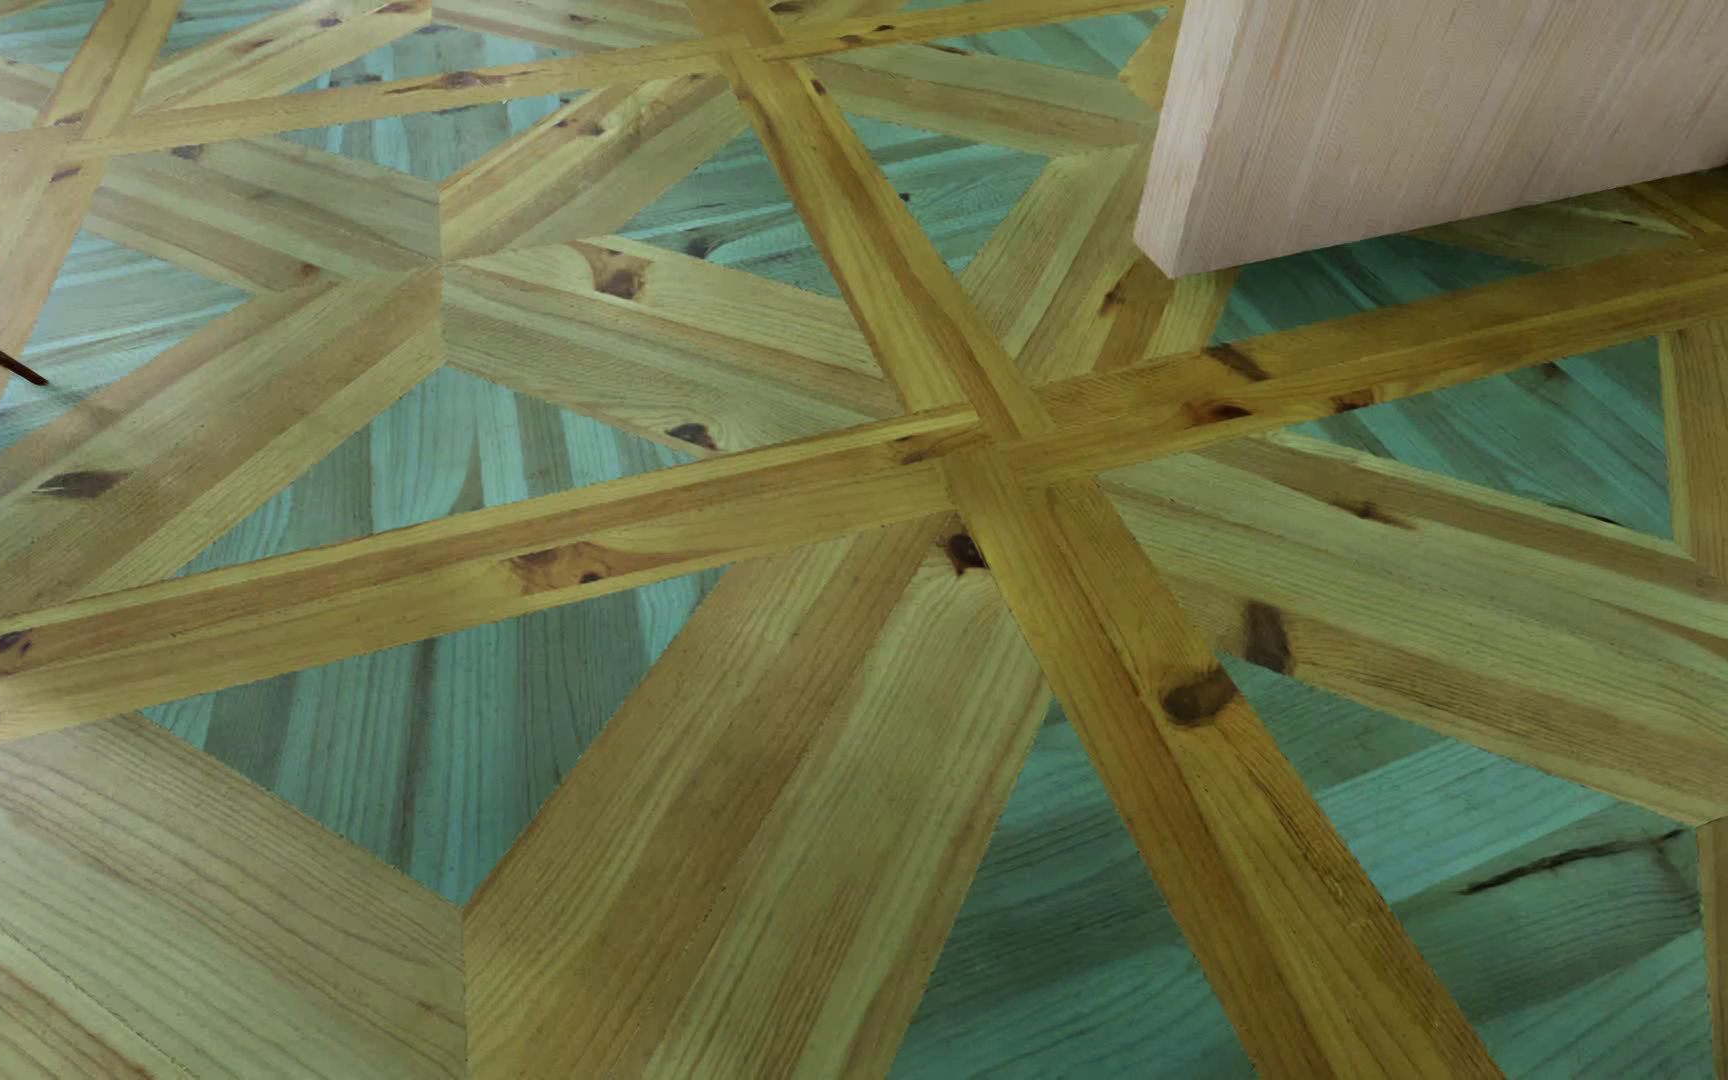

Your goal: Circle the corner

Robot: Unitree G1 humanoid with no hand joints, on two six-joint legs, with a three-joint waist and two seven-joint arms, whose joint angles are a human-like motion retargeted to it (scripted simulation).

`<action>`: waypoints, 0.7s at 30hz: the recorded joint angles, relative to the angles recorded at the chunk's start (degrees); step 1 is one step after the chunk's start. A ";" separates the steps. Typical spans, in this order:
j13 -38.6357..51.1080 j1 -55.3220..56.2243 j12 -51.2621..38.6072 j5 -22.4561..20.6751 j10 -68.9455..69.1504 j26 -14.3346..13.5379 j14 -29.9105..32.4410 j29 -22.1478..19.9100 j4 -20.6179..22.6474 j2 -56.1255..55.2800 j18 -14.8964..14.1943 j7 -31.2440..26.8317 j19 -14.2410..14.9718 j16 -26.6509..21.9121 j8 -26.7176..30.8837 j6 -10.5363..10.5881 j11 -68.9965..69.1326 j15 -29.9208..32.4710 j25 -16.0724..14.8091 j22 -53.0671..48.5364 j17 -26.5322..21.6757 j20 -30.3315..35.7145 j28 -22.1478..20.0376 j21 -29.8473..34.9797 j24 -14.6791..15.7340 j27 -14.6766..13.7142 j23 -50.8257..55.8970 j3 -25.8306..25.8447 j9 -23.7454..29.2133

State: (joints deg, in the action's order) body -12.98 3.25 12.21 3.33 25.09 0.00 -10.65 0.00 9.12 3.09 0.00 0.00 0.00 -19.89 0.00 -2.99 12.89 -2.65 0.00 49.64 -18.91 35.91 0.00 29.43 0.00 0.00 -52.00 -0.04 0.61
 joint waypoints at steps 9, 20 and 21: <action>-2.76 -5.36 -0.62 0.92 2.92 0.00 -2.21 0.00 2.03 -18.46 0.00 0.00 0.00 -2.32 0.00 -0.64 43.21 -15.66 0.00 -8.90 -0.23 -1.38 0.00 -3.85 0.00 0.00 2.34 6.47 4.85; -6.50 -25.36 -6.95 3.54 -1.12 0.00 -13.63 0.00 -4.31 -39.60 0.00 0.00 0.00 -1.60 0.00 2.14 30.87 -6.74 0.00 -9.00 -1.06 -0.38 0.00 -1.47 0.00 0.00 -5.71 18.33 5.28; -6.21 -24.36 -5.49 3.26 2.00 0.00 -7.94 0.00 -4.56 -40.45 0.00 0.00 0.00 -1.37 0.00 2.85 34.29 -7.46 0.00 -7.52 -1.13 1.35 0.00 -1.29 0.00 0.00 -6.32 19.12 4.69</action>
State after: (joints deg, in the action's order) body -19.19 -21.11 6.72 6.59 27.09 0.00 -18.59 0.00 4.56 -37.36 0.00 0.00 0.00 -21.26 0.00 -0.14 47.17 -10.11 0.00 42.11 -20.04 37.26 0.00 28.14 0.00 0.00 -58.32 19.08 5.30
